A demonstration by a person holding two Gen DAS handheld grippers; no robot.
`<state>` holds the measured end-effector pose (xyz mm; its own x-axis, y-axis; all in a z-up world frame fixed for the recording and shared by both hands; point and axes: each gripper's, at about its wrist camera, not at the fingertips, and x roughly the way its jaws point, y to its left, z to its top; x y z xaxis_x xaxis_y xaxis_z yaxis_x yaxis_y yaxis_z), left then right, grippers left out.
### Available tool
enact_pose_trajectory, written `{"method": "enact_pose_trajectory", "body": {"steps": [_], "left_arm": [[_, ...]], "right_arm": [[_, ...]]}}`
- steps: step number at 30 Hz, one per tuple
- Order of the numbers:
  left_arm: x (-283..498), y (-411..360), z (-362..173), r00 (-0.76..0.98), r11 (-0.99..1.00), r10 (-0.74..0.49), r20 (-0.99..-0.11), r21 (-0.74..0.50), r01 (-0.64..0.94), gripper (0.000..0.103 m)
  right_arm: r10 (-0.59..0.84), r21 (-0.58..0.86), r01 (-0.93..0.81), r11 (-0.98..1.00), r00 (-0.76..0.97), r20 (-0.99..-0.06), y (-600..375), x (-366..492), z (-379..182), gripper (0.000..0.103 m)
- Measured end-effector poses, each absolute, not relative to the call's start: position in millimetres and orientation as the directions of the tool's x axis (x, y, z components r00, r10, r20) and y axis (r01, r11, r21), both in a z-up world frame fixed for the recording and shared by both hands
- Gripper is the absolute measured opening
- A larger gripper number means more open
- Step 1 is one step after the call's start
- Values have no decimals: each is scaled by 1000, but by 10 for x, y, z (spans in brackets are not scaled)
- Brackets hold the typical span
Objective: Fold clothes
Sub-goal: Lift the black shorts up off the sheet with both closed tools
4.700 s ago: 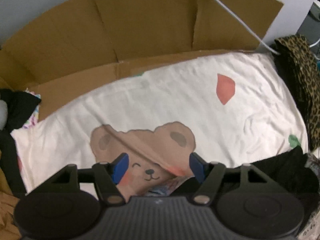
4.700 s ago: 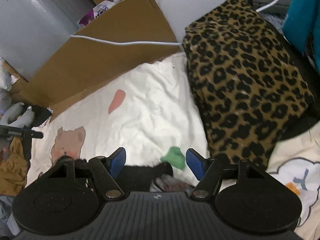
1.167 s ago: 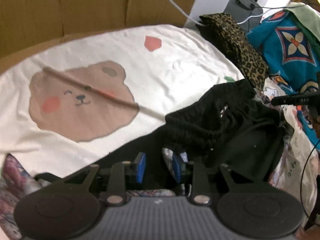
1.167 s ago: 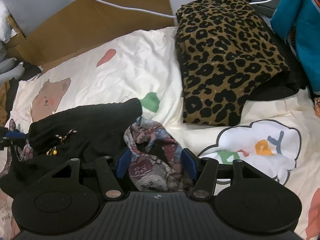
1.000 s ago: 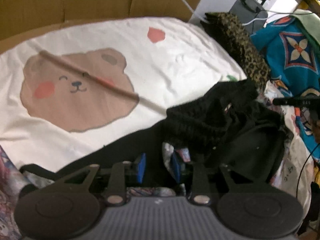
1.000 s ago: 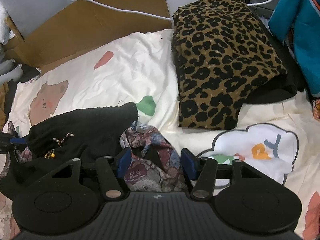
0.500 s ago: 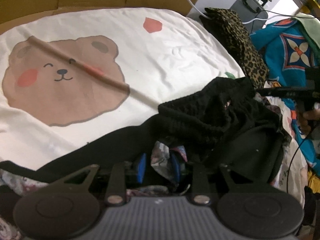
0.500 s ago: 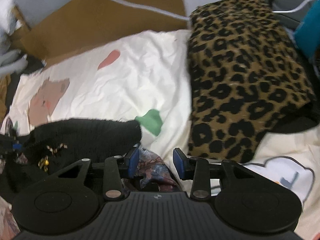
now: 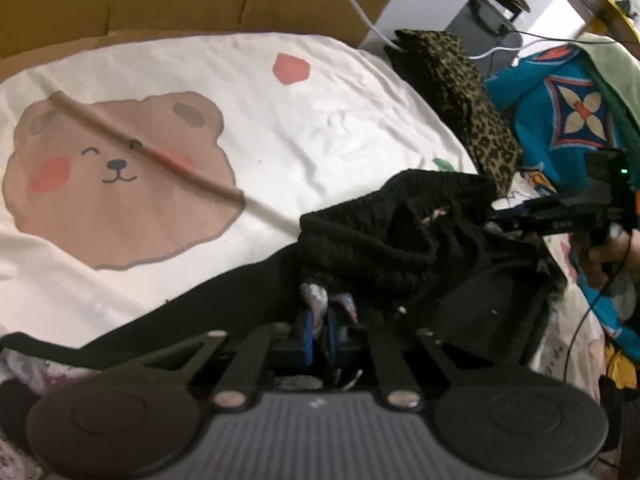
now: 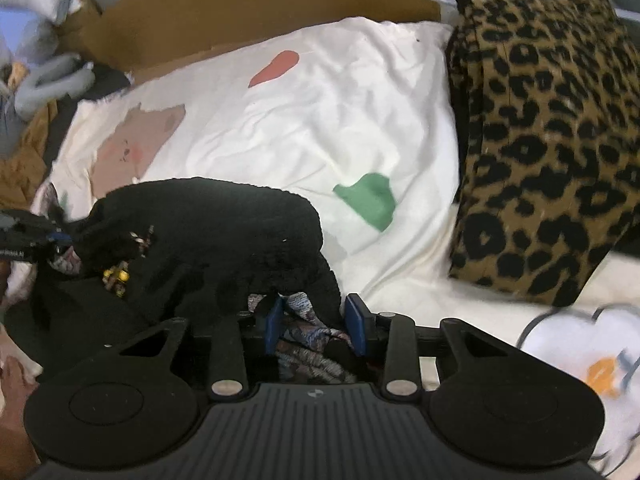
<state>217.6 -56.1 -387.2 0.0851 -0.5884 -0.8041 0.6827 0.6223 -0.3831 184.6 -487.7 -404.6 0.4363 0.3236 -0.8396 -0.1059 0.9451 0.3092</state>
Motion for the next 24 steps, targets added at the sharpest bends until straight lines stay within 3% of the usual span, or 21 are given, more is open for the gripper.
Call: {"method": "enact_pose_trajectory", "body": {"steps": [1,4,24], "left_arm": [[2192,-535,-3837,97,623,-590,-801,-376,685,6],[2276,-462,-3762,151,649,-607,-780,-378,660,5],[2766,16,-3243,415,736,-608,-676,-286,613,2]], "right_arm": [[329,309,-118,944,440,-836,-4854,1827,-4049,14],[308,297,-102,949,481,-821,-4843,1802,-3988,7],[156,106,-115,988,661,-734,-4511,2348,-3246,3]]}}
